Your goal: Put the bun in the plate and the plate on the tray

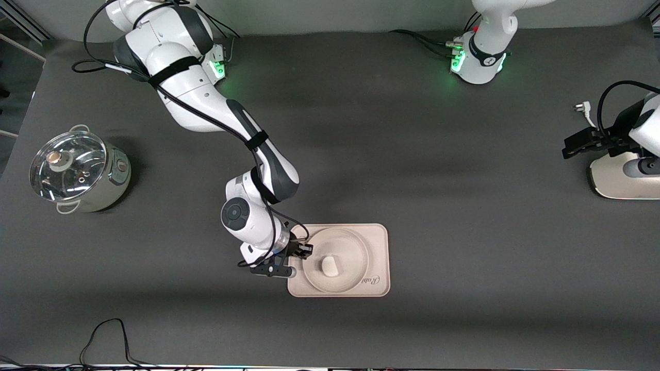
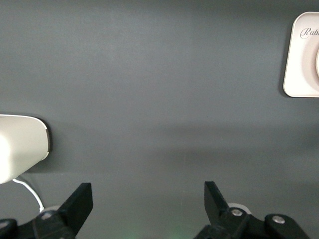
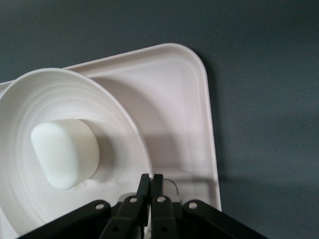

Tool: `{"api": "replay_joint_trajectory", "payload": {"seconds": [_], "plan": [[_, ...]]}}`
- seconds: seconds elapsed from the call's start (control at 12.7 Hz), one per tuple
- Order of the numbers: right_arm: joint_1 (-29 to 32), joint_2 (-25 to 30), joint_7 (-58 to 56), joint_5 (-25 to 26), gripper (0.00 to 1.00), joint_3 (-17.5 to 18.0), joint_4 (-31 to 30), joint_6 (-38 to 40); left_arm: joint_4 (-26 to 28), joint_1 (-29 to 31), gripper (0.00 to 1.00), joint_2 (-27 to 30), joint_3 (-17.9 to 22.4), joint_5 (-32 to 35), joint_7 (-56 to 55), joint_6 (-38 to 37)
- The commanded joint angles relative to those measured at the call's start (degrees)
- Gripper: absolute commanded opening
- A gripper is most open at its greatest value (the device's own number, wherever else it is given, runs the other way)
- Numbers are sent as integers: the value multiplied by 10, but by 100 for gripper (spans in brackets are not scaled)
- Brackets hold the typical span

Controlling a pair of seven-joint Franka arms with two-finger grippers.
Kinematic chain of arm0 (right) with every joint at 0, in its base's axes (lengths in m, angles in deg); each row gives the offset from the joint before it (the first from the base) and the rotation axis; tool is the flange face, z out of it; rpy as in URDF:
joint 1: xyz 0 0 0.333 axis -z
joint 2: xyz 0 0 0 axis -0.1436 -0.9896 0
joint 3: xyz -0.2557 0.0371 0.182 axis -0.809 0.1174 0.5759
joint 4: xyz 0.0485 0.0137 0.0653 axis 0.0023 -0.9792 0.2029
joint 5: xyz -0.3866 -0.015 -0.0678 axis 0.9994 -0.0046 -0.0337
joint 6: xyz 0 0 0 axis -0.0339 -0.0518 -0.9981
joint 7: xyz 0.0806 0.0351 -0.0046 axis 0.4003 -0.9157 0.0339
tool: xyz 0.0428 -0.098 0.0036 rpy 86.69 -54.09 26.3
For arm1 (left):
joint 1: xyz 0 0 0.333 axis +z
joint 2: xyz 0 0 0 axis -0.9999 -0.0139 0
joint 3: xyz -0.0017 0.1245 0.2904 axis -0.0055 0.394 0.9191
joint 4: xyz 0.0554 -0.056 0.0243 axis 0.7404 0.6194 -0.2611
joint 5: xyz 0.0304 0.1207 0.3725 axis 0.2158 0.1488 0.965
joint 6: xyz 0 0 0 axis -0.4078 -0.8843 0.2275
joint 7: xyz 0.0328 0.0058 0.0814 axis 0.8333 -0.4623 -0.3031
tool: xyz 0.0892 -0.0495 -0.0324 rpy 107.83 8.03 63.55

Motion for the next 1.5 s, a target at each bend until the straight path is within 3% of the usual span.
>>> {"api": "replay_joint_trajectory", "payload": {"seconds": [0.0,0.47,0.71,0.95,1.18,1.42], "plan": [[-1,-7,2,-6,100,2,20,-3,-17,-2,100,-11,3,-7,7,-14],[2,25,2,-5,100,0,18,19,-17,-2,100,-12,3,-5,7,-16],[10,73,1,1,100,-9,18,103,-17,-4,100,-13,3,-4,7,-16],[31,182,0,5,100,-22,-24,199,-17,-3,100,-13,3,-4,8,-16],[66,334,-30,7,100,-39,-125,278,-17,-2,100,-13,3,-4,8,-16],[124,472,-120,54,100,-42,-198,373,-17,-2,100,-13,4,-4,8,-16]]}}
